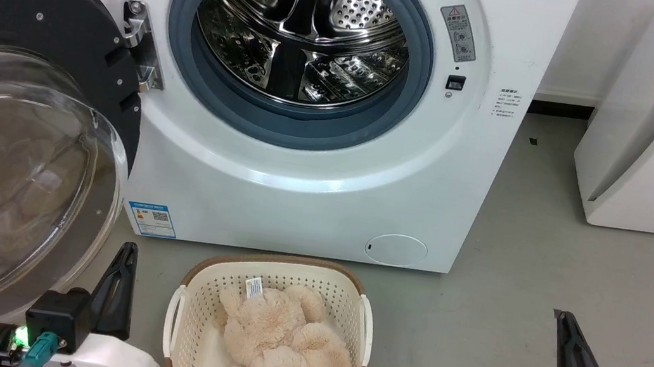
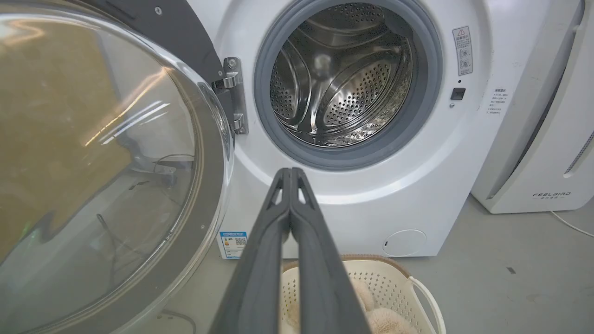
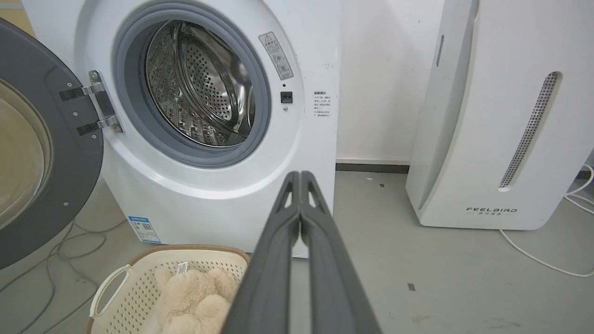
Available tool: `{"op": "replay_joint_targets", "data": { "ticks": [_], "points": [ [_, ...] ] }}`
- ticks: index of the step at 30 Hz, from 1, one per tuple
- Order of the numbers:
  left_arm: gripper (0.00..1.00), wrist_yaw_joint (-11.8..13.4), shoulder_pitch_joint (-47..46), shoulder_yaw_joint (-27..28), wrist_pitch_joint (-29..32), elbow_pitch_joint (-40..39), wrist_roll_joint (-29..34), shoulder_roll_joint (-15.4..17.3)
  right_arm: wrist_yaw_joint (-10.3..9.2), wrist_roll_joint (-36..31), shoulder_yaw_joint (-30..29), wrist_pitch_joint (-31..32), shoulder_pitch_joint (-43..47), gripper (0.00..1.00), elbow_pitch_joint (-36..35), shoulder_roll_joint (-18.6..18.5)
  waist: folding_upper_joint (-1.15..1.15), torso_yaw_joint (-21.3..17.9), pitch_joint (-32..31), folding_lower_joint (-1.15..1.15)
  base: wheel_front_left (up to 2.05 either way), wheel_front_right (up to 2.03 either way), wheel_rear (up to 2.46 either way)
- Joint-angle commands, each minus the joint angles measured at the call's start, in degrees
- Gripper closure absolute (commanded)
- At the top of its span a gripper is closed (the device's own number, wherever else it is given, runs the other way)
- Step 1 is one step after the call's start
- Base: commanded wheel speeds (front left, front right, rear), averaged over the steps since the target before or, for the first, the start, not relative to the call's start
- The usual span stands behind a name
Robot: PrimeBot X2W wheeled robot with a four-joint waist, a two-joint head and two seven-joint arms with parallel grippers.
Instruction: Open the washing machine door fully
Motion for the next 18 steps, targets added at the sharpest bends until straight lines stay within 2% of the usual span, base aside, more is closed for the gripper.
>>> {"op": "replay_joint_targets", "data": {
  "ticks": [1,18],
  "points": [
    [1.0,0.4,0.0,-0.2,0.4,-0.4,0.3,0.0,0.12,-0.4,0.1,0.4,-1.1,1.0,-0.2,0.1,0.0,0.0,0.0,0.0,0.0,0.0,0.0],
    [1.0,1.0,-0.1,-1.1,2.3,-1.3,0.8,0.0,0.18,-1.3,0.5,2.4,-1.7,1.0,-0.2,0.1,0.0,0.2,0.0,0.0,0.0,0.0,0.0]
  ]
}}
